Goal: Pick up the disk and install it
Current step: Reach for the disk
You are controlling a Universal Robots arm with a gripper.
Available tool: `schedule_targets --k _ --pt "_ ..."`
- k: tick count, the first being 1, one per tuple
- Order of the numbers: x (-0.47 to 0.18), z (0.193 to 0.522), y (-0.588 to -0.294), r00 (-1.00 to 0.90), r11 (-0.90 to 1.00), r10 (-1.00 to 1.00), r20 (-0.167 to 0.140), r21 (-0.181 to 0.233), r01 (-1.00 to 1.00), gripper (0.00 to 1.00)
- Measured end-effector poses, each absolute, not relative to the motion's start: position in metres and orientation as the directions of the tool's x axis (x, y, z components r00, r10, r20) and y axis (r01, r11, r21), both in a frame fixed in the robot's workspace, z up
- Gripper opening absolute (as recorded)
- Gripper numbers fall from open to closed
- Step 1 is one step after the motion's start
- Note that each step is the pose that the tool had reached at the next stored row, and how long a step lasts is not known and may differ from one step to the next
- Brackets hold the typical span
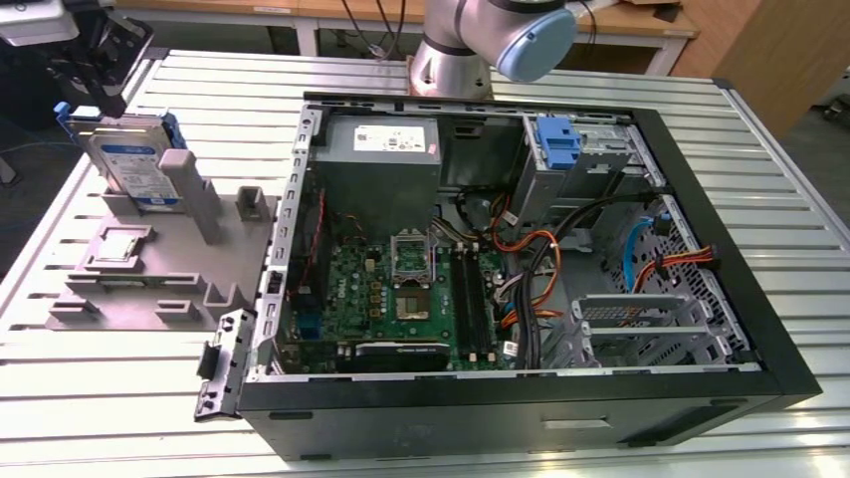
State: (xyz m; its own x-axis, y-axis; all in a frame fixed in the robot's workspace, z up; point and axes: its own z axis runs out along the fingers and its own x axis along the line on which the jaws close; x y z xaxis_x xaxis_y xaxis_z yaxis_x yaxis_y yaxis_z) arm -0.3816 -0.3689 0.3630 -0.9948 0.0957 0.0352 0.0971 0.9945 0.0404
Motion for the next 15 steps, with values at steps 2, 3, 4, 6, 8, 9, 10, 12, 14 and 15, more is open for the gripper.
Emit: schedule_targets --k 2,3,4,6,8,9,10,12,14,15 --pt "-0.389 0.362 -0.366 -0.995 0.994 0.096 0.036 0.04 0.097 0.1" --pt "-0.393 0.362 -0.364 -0.995 0.994 0.096 0.036 0.04 0.097 0.1" --pt "-0.396 0.362 -0.362 -0.995 0.994 0.096 0.036 0.04 0.097 0.1" --pt "-0.403 0.361 -0.357 -0.995 0.994 0.096 0.036 0.04 0.097 0.1" --pt "-0.41 0.36 -0.352 -0.995 0.994 0.096 0.036 0.04 0.097 0.1" --pt "-0.414 0.359 -0.35 -0.995 0.994 0.096 0.036 0.04 0.097 0.1" --pt "-0.417 0.359 -0.347 -0.995 0.994 0.096 0.036 0.04 0.097 0.1" --pt "-0.423 0.358 -0.343 -0.995 0.994 0.096 0.036 0.04 0.097 0.1" --pt "-0.43 0.357 -0.34 -0.995 0.994 0.096 0.036 0.04 0.097 0.1" --pt "-0.432 0.357 -0.339 -0.995 0.994 0.096 0.036 0.04 0.097 0.1"
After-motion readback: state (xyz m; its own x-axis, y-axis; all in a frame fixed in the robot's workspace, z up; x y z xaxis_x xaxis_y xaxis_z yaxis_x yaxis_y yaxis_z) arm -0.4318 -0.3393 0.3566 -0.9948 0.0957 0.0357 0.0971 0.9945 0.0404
